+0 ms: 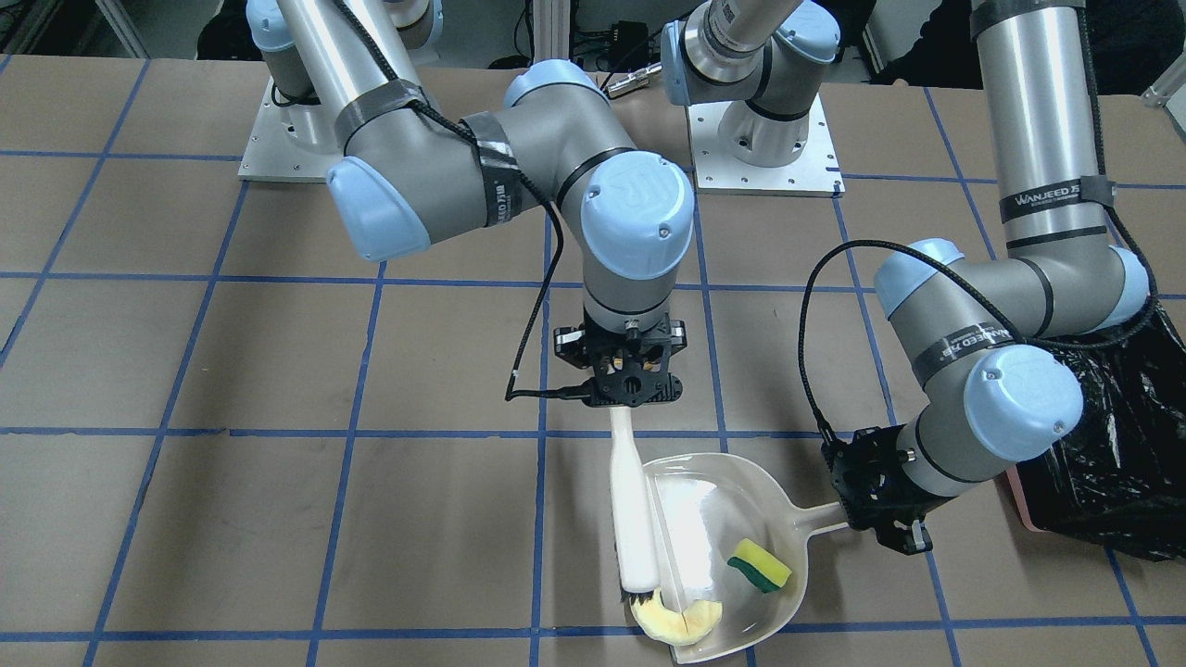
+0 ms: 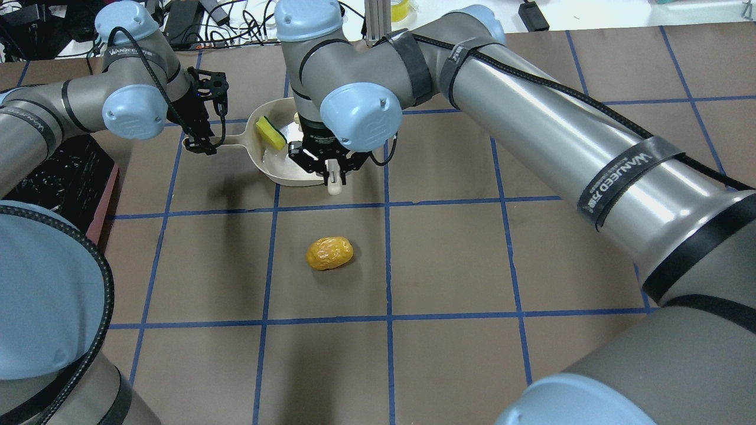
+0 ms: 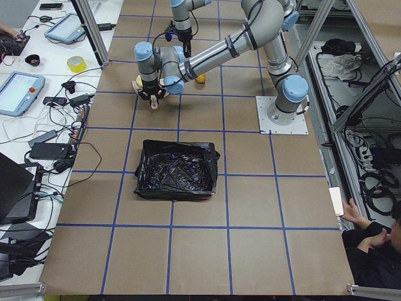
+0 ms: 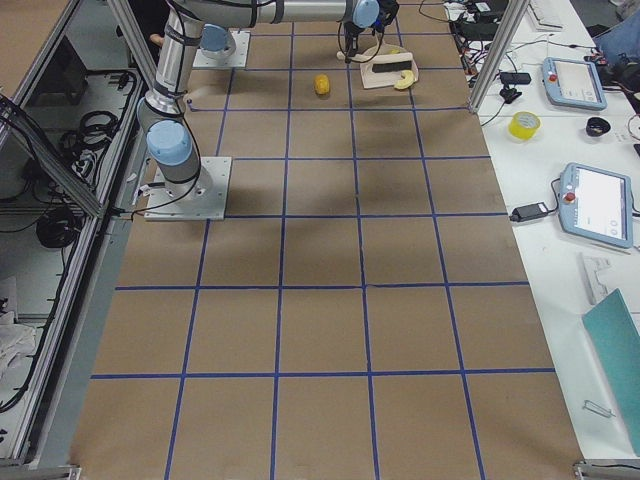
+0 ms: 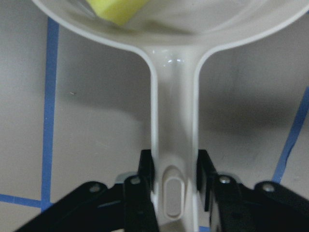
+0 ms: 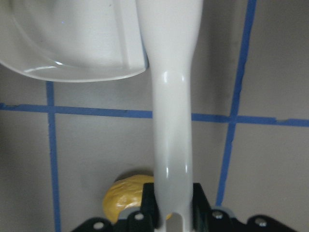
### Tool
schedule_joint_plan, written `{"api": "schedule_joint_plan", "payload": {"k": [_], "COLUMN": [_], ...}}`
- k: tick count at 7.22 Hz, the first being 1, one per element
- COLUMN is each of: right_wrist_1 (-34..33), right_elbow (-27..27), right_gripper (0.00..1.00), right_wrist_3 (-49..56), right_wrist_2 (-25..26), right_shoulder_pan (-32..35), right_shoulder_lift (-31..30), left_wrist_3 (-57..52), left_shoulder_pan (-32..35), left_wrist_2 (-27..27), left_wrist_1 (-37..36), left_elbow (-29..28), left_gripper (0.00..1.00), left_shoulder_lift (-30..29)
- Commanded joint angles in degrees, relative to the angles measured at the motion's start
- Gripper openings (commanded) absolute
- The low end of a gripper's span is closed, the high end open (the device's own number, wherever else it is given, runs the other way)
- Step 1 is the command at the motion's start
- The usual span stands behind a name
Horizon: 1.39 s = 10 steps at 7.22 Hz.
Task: Sweep and dump trash into bin
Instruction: 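Sweep the banana and sponge into the dustpan with the right-held brush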
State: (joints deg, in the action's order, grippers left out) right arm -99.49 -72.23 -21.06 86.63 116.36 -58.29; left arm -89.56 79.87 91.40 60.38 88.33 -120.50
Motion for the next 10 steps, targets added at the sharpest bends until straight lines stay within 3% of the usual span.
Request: {"api": "schedule_joint_plan", "payload": {"k": [1, 3, 9, 10], "right_wrist_1": [-2.4, -4.4, -3.9, -3.6], "right_elbow": [1.6, 7.7, 7.8, 7.8], "right_gripper": [0.00, 0.00, 0.00, 0.00], "right_wrist_3": [7.4, 8.4, -2.5, -5.4], "right_wrist_2": [4.8, 6.1, 2.0, -1.3], "right_shoulder_pan": [-1.9, -1.8, 3.5, 4.7], "right_shoulder_lift": [3.6, 10.4, 12.1, 11.7], "left_wrist_3": [0.2, 1.7, 1.8, 1.8], "left_shoulder_pan": [0.0, 0.0, 2.0, 1.9], "left_wrist_2": [0.0, -0.2, 2.9, 2.9], "left_wrist_1": [-0.1, -0.1, 0.2, 0.2], "left_elbow": [0.0, -0.1, 0.0, 0.0], "left_gripper": [0.05, 0.05, 0.04, 0.04], "left_shoulder_lift": [-0.2, -0.3, -0.1, -0.1]}}
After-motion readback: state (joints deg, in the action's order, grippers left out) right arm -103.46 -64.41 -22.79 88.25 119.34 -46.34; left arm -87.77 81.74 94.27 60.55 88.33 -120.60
